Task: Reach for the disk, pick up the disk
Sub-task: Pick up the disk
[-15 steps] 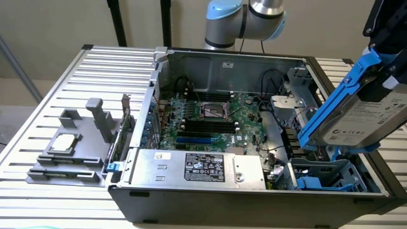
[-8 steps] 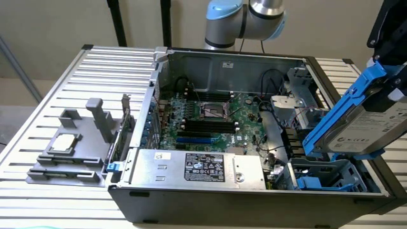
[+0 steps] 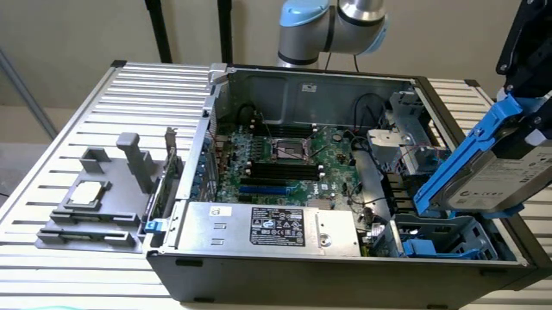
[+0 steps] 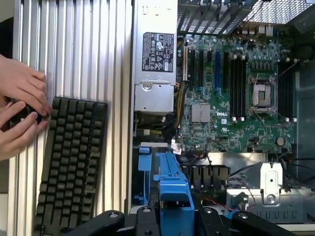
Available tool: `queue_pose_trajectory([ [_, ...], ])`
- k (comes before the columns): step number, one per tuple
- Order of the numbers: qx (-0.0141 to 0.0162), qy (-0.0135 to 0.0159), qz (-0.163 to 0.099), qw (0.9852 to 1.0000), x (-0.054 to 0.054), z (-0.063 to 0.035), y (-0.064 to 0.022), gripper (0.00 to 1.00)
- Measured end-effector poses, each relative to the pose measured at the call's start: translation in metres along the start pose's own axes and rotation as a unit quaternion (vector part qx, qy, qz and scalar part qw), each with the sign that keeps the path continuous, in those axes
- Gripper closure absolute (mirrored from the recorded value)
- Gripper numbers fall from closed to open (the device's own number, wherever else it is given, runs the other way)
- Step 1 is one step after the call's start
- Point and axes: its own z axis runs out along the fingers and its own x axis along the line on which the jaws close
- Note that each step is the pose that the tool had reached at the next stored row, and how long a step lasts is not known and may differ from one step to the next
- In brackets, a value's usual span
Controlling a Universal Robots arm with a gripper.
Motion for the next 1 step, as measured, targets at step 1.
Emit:
queue_pose_trajectory([
  [1,0.0001,0.0000,0.000,1.0000,-0.0001,0.0000,0.0000,0.67],
])
